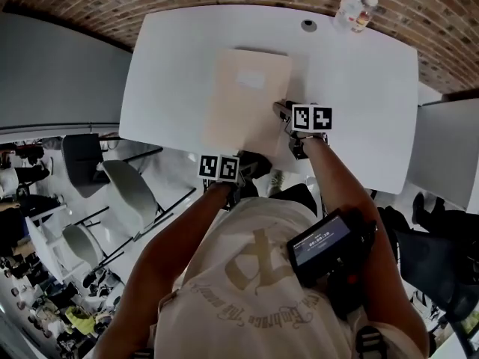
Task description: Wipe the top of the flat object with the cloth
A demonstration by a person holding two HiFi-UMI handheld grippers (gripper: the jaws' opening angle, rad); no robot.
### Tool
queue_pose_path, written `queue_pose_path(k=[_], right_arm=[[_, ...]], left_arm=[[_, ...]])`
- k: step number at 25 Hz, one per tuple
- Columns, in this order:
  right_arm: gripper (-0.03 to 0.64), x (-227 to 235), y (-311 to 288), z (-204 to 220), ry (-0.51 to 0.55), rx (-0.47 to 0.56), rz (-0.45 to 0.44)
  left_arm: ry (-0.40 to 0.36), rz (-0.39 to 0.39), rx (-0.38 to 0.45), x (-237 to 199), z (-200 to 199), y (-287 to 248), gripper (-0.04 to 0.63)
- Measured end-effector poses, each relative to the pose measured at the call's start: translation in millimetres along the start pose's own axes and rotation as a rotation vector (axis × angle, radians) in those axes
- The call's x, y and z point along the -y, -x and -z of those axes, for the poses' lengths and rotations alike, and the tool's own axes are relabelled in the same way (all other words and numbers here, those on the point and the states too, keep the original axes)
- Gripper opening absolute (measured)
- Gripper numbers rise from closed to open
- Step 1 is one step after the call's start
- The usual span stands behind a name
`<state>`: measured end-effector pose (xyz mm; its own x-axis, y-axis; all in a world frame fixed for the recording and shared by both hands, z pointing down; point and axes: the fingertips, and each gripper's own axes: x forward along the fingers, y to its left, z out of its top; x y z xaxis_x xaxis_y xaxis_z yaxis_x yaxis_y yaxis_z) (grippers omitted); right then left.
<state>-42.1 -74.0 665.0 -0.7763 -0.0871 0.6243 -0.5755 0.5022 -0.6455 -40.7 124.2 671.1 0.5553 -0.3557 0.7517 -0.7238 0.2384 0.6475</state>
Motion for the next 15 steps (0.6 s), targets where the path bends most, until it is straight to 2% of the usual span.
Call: queue_pose_path(k=[7,11,15], right_arm=[[0.212,7.6,10.8,9.5,-0.020,0.006,0.006],[0.215,-0.7,-2.1,-5.0,0.003,0.040,-0.022],[0.216,4.2,2.6,-0.6,-0.009,0.046,-0.029]], left_arm=[[-0.016,0.070,-0.055,39.0,18.3,-25.8,0.109],[-0.045,0.090,-0.057,48.1,7.7,-30.9,0.109],[-0.070,0.136,-0.080,69.5,16.3,-44.2,0.109]])
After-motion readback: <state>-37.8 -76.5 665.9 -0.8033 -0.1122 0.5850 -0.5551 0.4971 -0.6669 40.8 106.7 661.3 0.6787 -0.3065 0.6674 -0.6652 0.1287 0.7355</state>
